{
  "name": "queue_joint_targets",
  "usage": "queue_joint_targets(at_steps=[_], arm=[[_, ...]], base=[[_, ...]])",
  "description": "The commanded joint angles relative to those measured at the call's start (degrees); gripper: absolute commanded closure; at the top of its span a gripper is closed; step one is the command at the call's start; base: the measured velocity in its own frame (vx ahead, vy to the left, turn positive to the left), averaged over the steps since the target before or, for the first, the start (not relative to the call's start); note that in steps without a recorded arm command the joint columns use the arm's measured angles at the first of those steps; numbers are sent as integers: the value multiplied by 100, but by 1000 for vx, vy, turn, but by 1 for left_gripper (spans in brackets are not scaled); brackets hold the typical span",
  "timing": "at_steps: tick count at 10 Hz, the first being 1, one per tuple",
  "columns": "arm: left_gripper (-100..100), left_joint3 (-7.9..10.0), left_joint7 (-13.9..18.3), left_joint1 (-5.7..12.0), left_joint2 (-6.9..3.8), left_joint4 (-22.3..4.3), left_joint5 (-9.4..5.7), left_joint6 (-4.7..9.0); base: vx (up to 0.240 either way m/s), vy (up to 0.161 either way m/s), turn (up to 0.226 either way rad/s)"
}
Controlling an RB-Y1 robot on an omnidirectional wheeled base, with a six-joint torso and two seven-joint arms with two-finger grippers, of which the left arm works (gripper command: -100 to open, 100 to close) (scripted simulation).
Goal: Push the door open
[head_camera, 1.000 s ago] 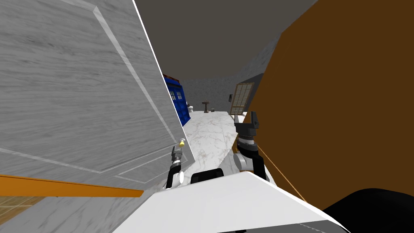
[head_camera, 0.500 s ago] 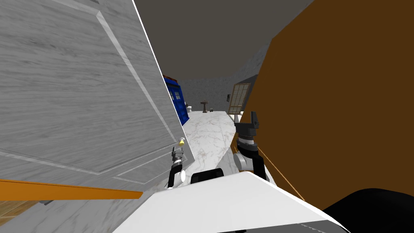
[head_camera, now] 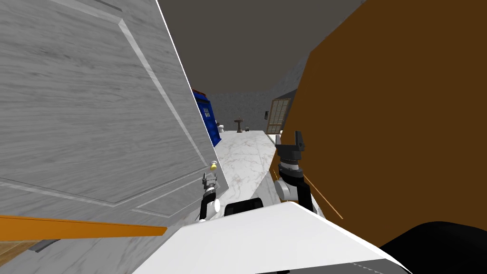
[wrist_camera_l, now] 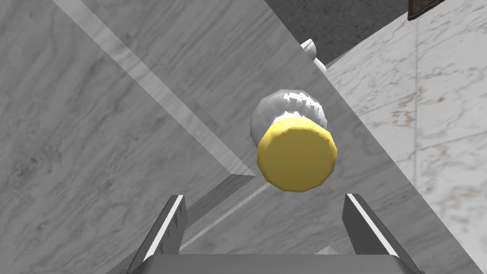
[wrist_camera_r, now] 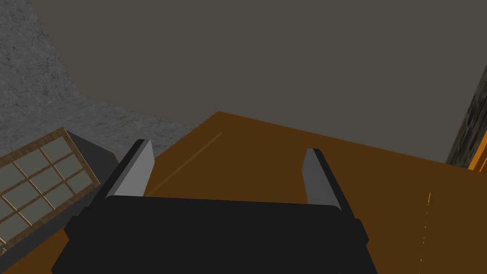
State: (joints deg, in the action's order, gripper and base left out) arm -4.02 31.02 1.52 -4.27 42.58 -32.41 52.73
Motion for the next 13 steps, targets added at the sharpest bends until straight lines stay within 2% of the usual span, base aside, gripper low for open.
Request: queue_joint_targets(at_steps=[1, 2, 3, 4, 6, 7, 9, 10, 12, 13], arm=[[-100, 13, 286, -2, 87, 43, -108, -11], [-100, 13, 391, -2, 87, 43, -108, -11], [-100, 22, 593, -4, 144, 70, -178, -16], [-100, 22, 625, -4, 144, 70, -178, -16], [-100, 39, 1006, -7, 257, 121, -312, -27], [-100, 39, 1090, -7, 257, 121, -312, -27], [-100, 54, 1461, -9, 364, 169, -435, -37], [-100, 54, 1544, -9, 364, 169, -435, -37], [-100, 67, 1909, -11, 464, 211, -543, -45], [-100, 67, 1971, -11, 464, 211, -543, -45]], base=[[-72, 18, -127], [-60, 16, -47], [-55, 24, -67], [-46, 20, -33], [-63, 19, -85], [-58, 11, -43], [-56, 8, -74], [-48, 14, -32], [-52, 7, -75], [-46, 9, -30]])
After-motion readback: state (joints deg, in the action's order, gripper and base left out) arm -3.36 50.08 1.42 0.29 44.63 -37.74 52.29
